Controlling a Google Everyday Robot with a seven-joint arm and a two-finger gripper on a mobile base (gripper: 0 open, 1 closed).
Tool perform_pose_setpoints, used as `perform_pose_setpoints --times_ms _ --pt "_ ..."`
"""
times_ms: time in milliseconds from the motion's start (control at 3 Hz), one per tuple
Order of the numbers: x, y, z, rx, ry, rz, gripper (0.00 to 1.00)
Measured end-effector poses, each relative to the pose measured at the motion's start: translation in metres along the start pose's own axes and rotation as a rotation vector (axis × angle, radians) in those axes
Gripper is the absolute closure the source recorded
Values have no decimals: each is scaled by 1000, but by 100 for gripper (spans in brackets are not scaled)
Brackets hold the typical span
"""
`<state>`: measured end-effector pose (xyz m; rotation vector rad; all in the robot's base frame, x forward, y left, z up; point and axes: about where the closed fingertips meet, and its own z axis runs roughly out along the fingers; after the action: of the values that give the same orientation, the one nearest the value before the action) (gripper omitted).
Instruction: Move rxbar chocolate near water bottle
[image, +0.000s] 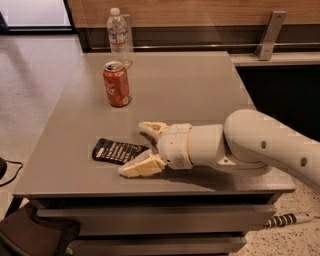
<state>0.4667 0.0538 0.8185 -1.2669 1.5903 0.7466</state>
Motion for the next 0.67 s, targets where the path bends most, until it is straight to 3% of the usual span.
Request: perform_pose_setpoints --times_ms 333,667 --pt "-1 1 1 -3 0 -3 47" --pt "-3 3 3 -6 1 -7 80"
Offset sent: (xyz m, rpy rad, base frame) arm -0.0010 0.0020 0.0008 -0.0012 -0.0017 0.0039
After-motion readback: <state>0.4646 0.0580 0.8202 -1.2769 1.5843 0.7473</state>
